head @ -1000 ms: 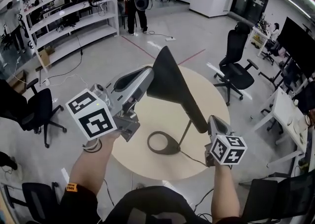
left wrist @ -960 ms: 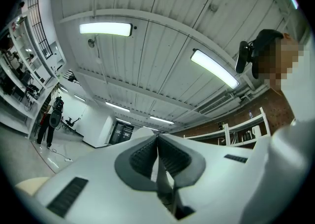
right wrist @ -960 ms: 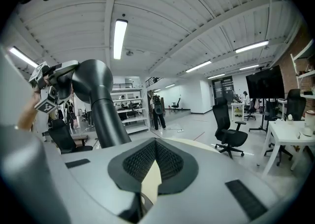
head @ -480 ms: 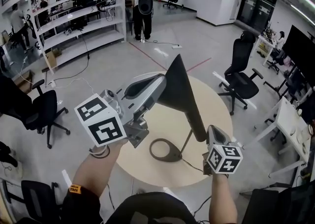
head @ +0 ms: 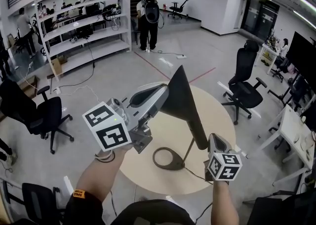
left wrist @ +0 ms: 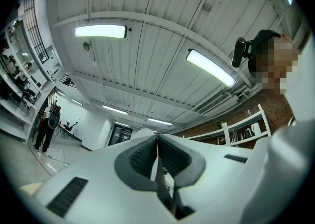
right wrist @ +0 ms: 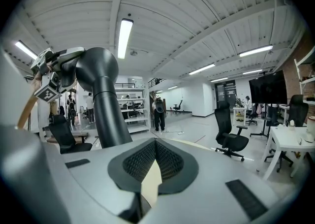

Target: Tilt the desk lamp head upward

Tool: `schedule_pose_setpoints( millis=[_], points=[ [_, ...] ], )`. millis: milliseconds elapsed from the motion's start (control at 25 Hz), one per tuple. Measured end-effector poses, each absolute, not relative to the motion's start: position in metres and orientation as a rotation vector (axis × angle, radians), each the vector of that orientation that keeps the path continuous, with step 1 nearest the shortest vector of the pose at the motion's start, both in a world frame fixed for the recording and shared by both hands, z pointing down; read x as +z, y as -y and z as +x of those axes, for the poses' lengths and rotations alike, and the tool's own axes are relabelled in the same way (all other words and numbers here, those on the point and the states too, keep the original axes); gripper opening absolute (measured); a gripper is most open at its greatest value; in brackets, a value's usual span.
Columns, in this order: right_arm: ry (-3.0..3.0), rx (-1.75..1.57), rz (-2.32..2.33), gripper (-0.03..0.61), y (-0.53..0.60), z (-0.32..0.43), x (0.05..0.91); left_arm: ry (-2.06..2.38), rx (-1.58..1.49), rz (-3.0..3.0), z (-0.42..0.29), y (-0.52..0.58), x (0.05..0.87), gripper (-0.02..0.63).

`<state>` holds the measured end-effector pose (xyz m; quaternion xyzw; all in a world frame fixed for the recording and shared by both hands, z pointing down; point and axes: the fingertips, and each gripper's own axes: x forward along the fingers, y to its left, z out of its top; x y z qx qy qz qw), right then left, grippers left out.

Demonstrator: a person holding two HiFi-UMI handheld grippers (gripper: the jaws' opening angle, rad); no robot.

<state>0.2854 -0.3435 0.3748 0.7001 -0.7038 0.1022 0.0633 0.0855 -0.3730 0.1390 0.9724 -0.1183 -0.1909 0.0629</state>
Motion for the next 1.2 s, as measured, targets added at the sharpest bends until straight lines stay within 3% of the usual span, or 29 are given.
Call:
schedule_pose_setpoints(
  millis=[520, 880, 1200],
  points=[
    [2.122, 0.191, 2.193, 0.014, 0.303, 0.294, 0.364, 0.492, -0.694, 2.809, 0.054, 0.382, 0.174, 0.055],
    [2.205, 0.182, 2.126, 0.014, 0.26, 0.262, 0.398, 0.787, -0.428, 2.661, 0.056, 0.362, 0.324, 0.054],
    [2.285, 0.261, 1.958, 0.014, 0.212, 0.22, 0.465, 0.883, -0.053, 2.586, 0.098, 0.255, 0.452, 0.049]
  ],
)
